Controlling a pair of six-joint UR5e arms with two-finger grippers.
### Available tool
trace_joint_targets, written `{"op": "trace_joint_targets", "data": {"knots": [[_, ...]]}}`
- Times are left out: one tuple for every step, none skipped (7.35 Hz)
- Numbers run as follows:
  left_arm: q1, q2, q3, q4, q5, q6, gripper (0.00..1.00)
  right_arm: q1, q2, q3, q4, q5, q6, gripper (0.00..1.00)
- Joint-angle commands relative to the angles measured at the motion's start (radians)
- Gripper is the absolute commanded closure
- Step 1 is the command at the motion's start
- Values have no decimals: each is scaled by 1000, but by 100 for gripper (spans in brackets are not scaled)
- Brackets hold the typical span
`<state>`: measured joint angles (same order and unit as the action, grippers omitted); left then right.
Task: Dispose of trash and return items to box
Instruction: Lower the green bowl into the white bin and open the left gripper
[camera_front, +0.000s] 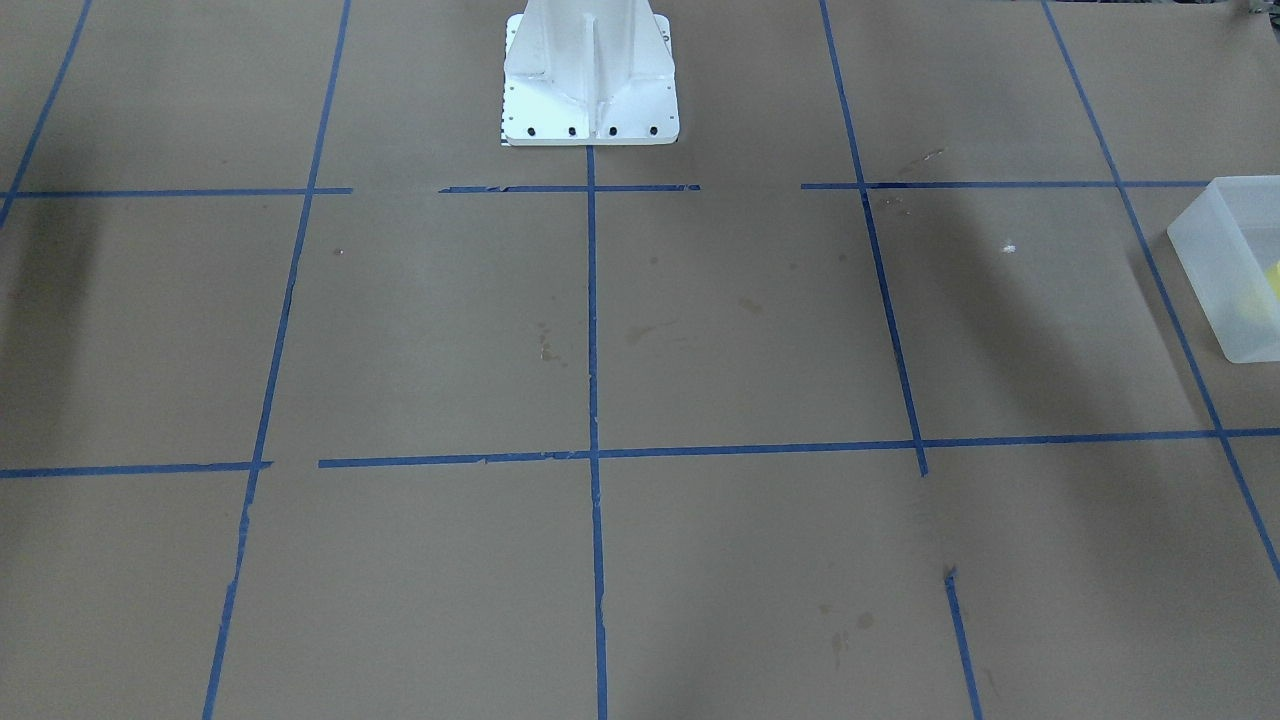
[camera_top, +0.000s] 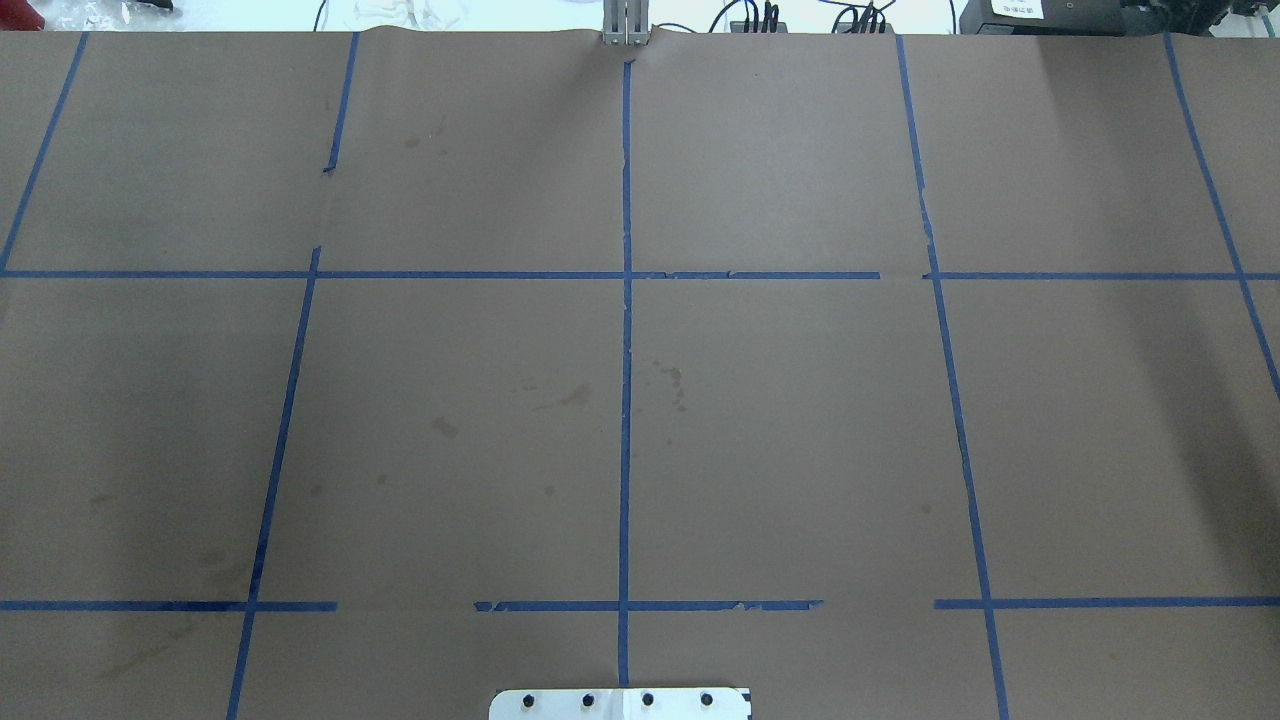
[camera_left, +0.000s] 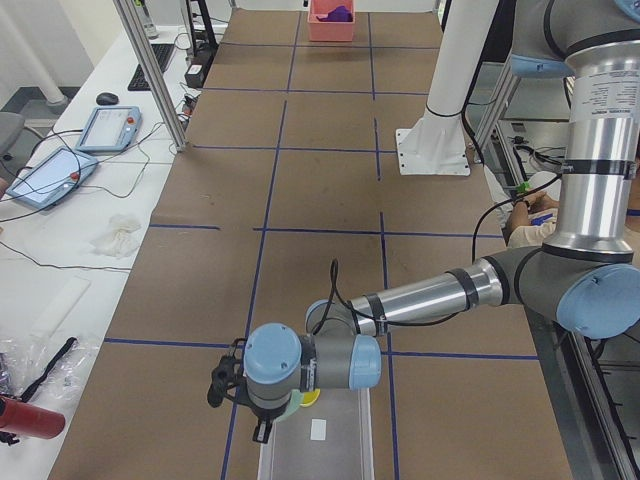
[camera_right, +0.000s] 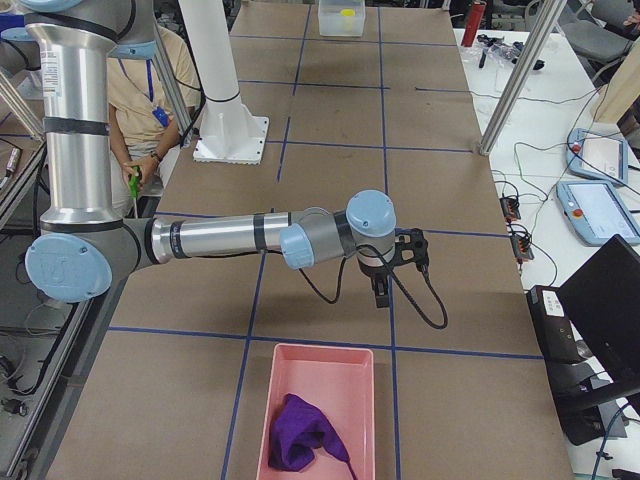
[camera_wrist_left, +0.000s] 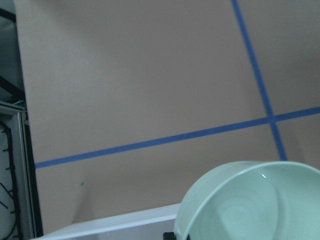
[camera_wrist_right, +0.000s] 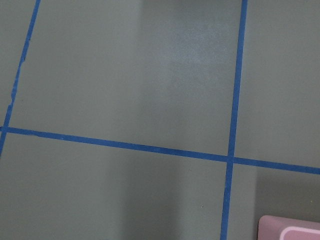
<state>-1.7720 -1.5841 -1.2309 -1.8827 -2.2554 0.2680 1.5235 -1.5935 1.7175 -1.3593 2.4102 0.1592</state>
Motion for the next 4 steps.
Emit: {"op": "trace_joint_targets", "data": {"knots": [[-21, 7, 149, -58, 2, -12, 100, -5, 0, 2, 0, 0, 2, 0], [-21, 15, 180, -59, 2, -44, 100, -6, 0, 7, 0, -2, 2, 0], [-21, 29, 185, -59, 2, -46, 100, -19, 0, 11, 0, 0, 2, 0], [-21, 30, 186, -59, 2, -46, 97, -19, 0, 14, 0, 1, 19, 0]]}}
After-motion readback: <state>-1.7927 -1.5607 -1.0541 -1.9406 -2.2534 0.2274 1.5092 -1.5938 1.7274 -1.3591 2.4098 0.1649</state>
